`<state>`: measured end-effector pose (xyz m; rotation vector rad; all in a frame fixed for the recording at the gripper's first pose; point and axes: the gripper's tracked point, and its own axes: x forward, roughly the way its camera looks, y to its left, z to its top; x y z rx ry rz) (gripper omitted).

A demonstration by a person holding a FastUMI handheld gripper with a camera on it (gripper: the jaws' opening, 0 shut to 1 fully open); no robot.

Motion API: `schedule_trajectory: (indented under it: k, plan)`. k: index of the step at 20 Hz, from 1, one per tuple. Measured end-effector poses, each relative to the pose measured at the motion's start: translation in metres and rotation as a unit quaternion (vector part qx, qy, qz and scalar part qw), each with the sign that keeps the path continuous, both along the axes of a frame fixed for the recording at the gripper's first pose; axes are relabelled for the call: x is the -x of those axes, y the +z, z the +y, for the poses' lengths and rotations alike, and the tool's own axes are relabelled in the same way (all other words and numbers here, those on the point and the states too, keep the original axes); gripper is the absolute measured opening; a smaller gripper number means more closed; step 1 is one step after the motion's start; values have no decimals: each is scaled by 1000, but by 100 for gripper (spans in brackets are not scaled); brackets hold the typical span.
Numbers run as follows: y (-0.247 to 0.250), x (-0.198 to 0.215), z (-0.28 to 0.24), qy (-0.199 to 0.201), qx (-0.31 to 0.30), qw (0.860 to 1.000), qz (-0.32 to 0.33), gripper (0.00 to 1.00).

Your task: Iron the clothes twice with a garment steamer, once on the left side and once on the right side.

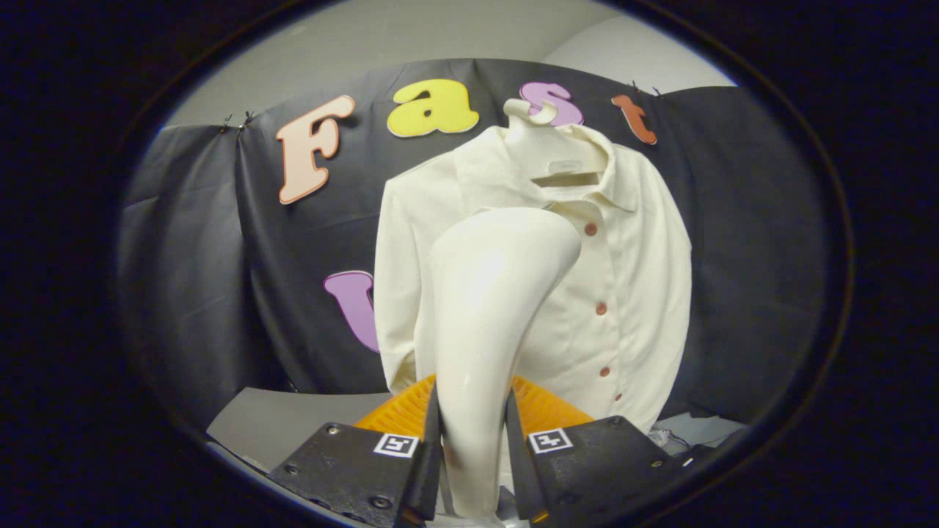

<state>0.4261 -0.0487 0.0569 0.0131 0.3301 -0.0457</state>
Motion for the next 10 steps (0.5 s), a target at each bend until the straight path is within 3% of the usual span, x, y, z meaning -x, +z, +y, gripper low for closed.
schedule_trajectory:
  k: [2,10]
  plan:
    - [-21,-9,-6,-13,0,1000,15,40]
    - [-77,-12,1,20,3,998,59,41]
